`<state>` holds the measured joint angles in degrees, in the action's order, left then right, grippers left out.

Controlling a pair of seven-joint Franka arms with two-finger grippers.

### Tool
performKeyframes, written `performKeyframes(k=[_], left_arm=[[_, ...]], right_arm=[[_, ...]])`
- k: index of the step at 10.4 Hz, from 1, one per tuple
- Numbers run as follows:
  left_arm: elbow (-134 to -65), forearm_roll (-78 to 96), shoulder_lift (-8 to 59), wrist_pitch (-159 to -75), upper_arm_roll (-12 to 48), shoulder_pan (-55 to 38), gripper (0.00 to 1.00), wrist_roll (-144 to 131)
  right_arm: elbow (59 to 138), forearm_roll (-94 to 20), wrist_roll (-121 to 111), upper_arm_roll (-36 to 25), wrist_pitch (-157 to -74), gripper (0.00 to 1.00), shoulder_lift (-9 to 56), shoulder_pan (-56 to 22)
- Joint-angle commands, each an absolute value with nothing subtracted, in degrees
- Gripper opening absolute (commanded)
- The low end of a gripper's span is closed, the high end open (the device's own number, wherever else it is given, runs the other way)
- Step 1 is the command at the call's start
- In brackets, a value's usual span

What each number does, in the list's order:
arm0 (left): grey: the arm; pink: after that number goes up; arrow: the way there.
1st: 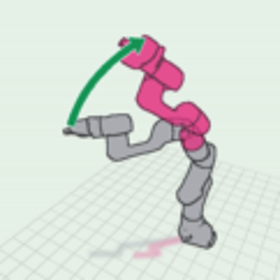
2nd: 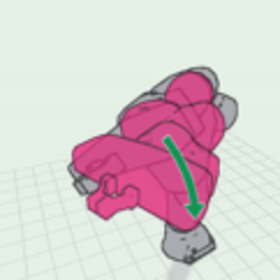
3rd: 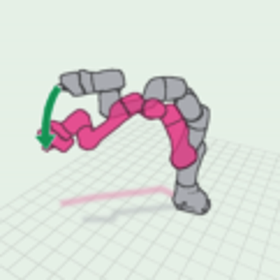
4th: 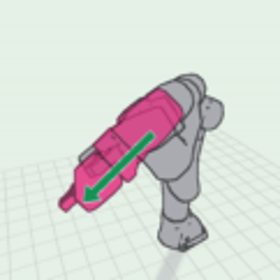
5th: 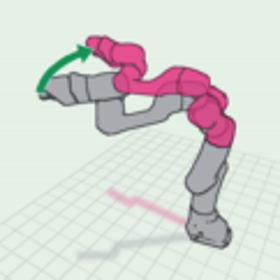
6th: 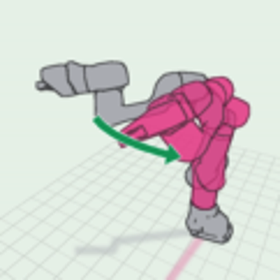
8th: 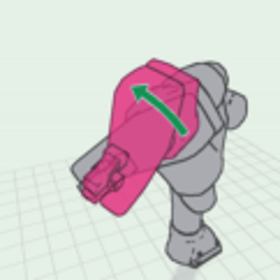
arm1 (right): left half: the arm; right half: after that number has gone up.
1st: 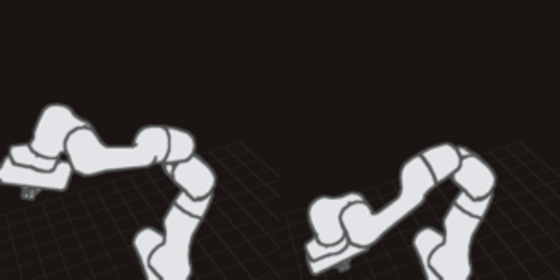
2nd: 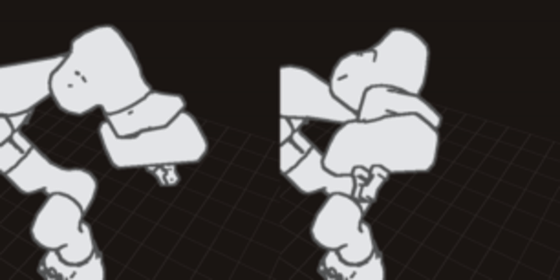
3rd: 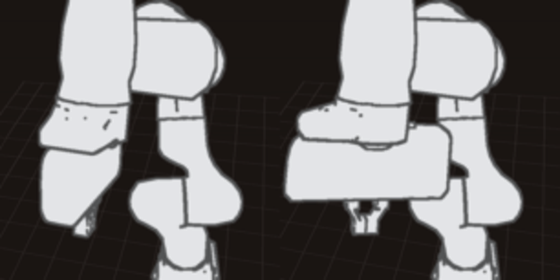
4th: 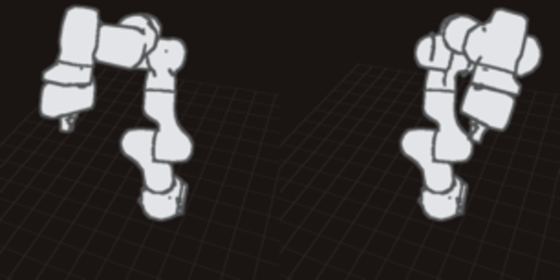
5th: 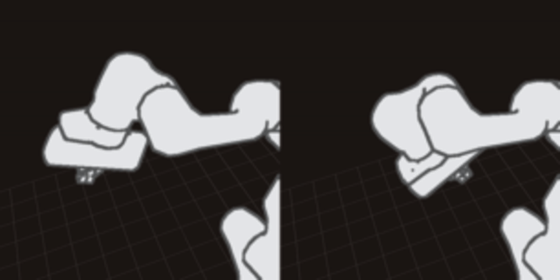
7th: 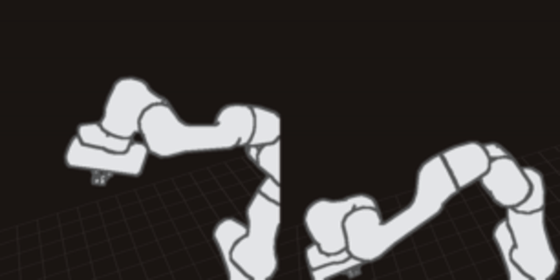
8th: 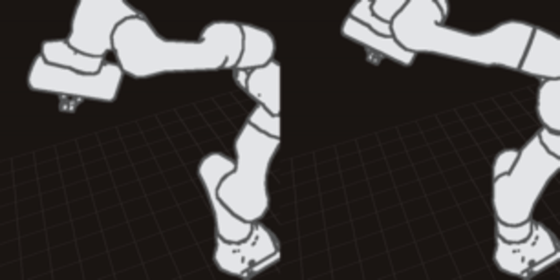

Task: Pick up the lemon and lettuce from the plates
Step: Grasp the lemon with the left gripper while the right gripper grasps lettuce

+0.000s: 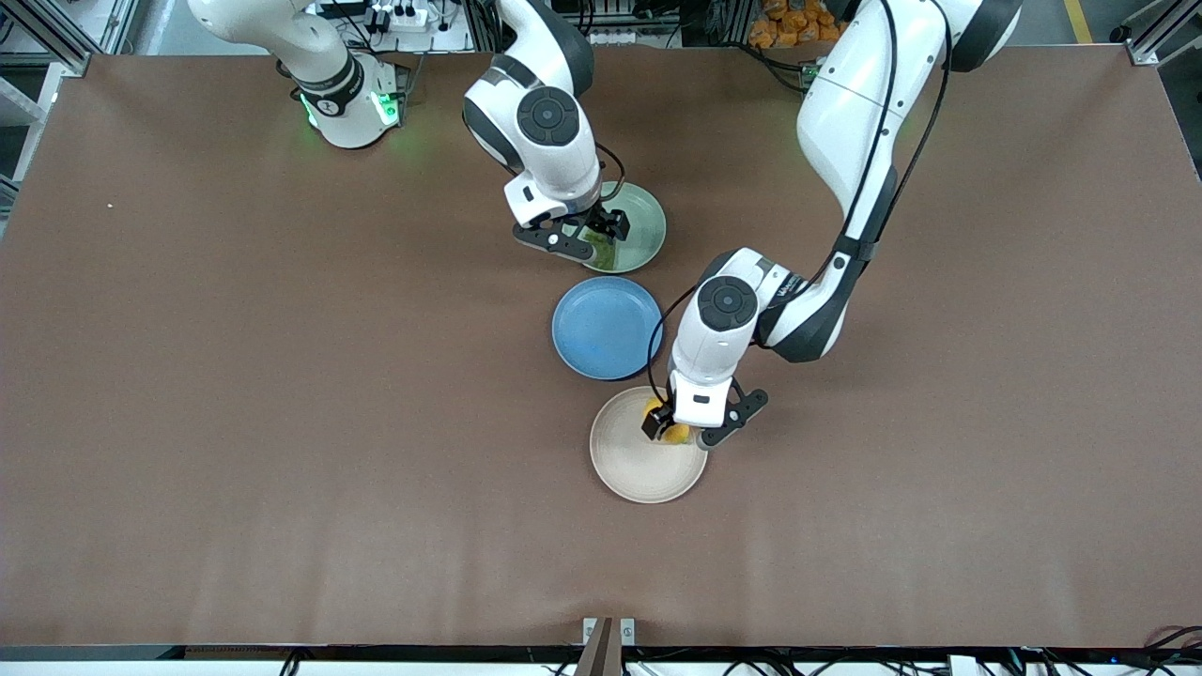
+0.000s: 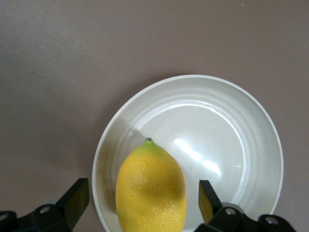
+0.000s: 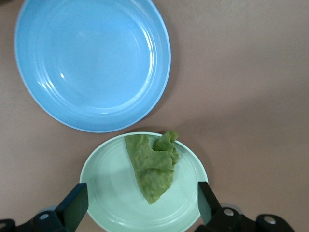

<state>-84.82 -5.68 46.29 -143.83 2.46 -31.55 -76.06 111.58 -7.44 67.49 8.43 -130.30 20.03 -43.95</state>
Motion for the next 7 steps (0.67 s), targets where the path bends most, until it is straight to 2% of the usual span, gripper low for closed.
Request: performKeyframes(k=[1,4,7], left_arm=[[-82.1,-7.2,48.6,-143.7,1.1,-33.1,1.00,-78.6],[-80.5,-7.3,50.4,-144.1,1.1,-33.2,1.00,-78.5],[-80.2,-7.4,50.4,-144.3,1.1,-33.2,1.00,-77.9]], right_arm=[[113.1,-7.2,69.2,8.0,-132.9,1.00,21.6,-45.3],[113.1,-7.2,70.7,8.0,-138.3,1.00,25.6,-46.4],[113.1,-7.2,70.7,7.9,-140.0,1.00,27.5,-47.1]])
